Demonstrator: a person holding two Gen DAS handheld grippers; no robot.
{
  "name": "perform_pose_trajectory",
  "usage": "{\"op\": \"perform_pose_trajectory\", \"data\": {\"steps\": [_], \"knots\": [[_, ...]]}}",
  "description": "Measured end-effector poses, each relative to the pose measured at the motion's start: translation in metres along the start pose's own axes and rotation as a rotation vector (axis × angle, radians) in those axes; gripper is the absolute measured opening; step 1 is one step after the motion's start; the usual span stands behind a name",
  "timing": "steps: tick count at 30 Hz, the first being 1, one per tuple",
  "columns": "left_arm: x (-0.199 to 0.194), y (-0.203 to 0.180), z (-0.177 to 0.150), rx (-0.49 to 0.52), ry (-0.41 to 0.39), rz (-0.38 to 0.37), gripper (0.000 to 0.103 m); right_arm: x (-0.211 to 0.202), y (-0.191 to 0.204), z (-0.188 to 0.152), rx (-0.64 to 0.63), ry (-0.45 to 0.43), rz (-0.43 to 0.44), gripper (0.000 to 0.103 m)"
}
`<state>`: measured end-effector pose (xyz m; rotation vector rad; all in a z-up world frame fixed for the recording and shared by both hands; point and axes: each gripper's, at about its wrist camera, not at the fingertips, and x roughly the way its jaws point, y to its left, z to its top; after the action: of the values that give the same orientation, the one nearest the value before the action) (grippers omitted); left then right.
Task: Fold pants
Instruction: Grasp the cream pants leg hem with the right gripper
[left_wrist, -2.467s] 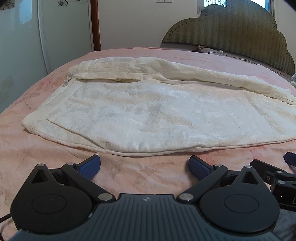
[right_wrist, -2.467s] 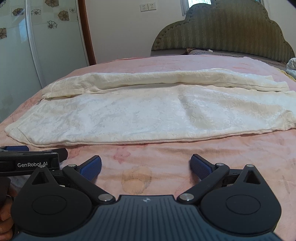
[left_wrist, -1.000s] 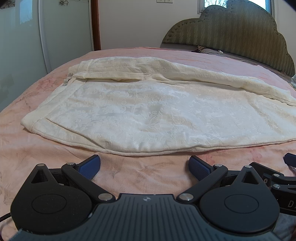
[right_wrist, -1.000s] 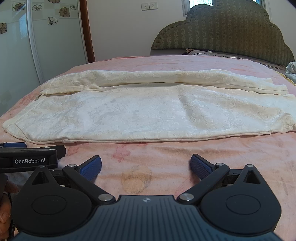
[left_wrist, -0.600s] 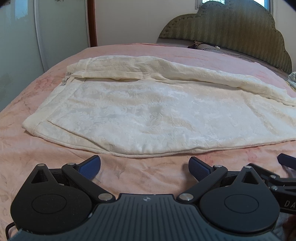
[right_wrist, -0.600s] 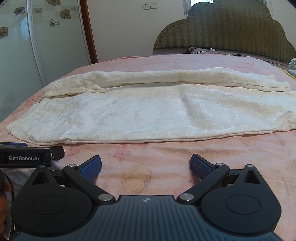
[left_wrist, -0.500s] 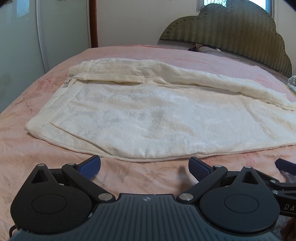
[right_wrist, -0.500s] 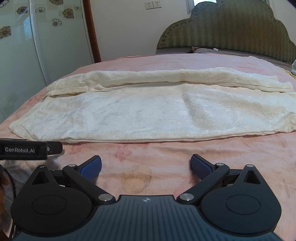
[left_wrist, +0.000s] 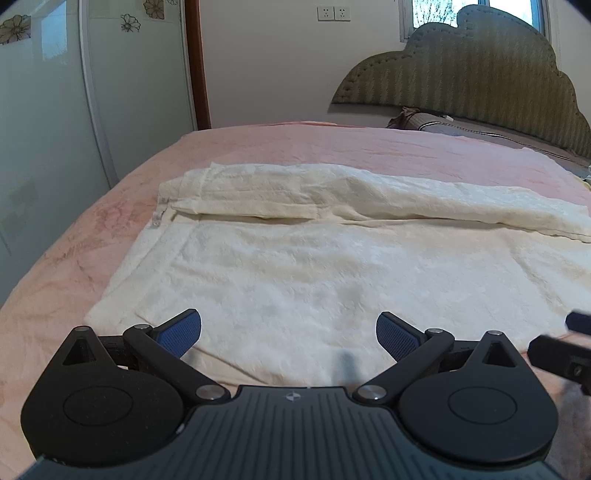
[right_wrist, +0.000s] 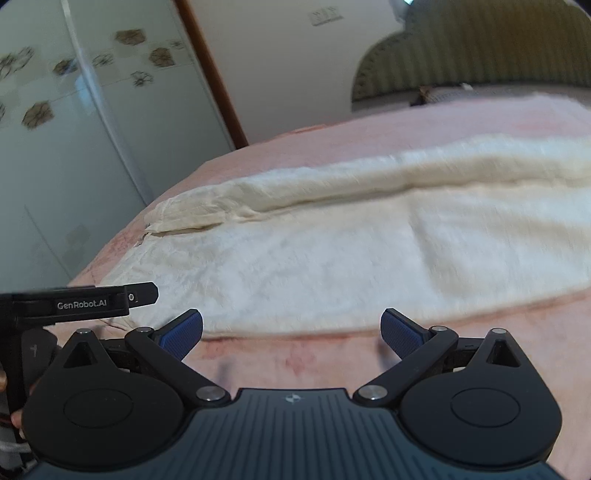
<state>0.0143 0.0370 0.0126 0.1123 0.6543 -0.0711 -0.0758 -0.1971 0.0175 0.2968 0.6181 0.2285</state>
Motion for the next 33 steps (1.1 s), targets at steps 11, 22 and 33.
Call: {"op": "perform_pose_trajectory", "data": {"steps": [11,22,33], "knots": [[0.046,0.009,0.025,0.014,-0.033,0.085,0.103,0.073,0.023,0.089,-0.392,-0.050,0.171,0.103],[0.087,0.022,0.028,0.025,-0.028,0.150,0.103,0.250,0.003,0.190,-0.422,0.083,0.139,0.086],[0.099,0.023,0.022,0.021,-0.002,0.120,0.103,0.371,0.001,0.213,-0.448,0.305,0.254,0.079]]}}
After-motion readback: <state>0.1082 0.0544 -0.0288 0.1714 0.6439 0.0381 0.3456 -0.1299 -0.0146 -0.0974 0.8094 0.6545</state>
